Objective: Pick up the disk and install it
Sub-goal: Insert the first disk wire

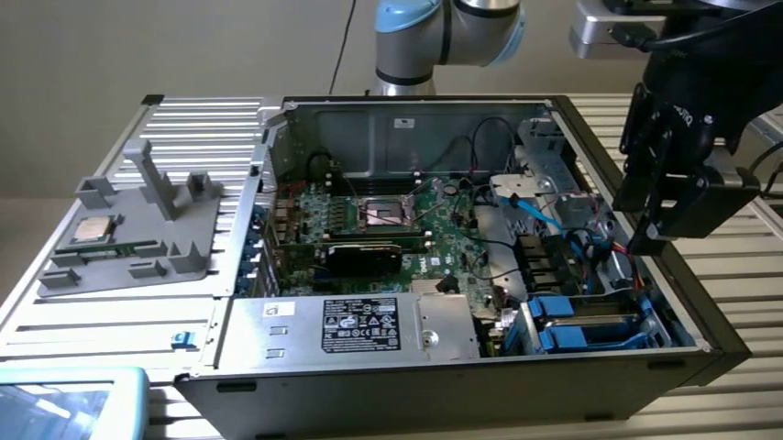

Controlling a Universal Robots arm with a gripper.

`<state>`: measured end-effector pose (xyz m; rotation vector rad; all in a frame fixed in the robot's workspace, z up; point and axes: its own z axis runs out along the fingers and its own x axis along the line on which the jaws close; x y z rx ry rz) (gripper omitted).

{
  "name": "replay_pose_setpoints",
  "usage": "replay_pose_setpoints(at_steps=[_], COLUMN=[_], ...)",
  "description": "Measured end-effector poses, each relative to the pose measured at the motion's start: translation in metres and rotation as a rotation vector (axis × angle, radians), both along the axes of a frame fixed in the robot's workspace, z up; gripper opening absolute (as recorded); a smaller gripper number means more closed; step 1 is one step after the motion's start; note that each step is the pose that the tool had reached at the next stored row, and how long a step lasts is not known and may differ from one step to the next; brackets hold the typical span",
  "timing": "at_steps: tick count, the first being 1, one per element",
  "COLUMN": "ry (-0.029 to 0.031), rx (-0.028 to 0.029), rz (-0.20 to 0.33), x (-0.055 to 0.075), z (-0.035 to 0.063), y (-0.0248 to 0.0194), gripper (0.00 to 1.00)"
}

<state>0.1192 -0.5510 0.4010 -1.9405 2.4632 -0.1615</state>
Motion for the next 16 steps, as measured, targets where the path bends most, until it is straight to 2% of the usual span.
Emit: replay_pose_setpoints(at_steps=[3,16], ry=[0.0000,0.0000], rx=[0.0029,0.0029], rz=[0.000,0.000], x=[0.0000,0.0000], z=[0.0000,0.0000], y=[-0.0022,-0.0022], gripper=[0.57,0.57])
